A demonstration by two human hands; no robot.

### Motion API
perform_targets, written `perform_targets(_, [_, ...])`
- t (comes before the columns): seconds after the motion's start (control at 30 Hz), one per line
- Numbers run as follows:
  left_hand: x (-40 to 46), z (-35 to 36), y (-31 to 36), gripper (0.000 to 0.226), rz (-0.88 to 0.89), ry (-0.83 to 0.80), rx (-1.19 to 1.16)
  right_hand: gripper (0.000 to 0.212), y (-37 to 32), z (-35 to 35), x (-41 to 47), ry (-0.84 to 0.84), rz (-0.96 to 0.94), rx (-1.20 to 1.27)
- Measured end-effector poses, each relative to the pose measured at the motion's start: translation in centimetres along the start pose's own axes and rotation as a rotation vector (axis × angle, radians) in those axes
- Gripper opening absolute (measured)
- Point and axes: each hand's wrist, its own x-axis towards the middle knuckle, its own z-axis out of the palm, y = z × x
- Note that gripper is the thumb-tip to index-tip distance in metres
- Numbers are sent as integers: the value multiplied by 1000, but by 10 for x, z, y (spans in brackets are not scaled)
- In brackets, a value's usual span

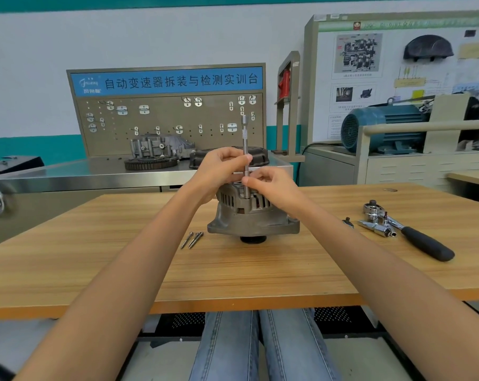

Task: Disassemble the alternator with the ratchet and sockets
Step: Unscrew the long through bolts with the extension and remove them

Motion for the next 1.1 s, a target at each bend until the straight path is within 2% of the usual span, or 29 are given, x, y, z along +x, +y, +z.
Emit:
perform_targets(0.27, [0,-1,0,5,1,-7,19,4,3,2,0,-3,-10,39])
perform_targets(0.4, [0,-1,-1,7,8,10,17,19,5,4,1,30,-4,38])
perform_targets(0.57, [0,0,0,5,17,11,24,3,3,4,0,22,-7,46])
perform_targets(0.7, [-1,0,-1,8,17,-1,43,12,0,3,-1,7,-4,59])
perform_targets(0.77, [-1,1,-1,5,18,9,42,7,1,3,-1,-2,-1,58])
perform_targets(0.9, [-1,1,-2,7,25,40,33,30,3,3,0,28,14,62])
perform_targets(1.1, [-1,2,-1,3,34,19,44,22,3,3,-1,20,-4,65])
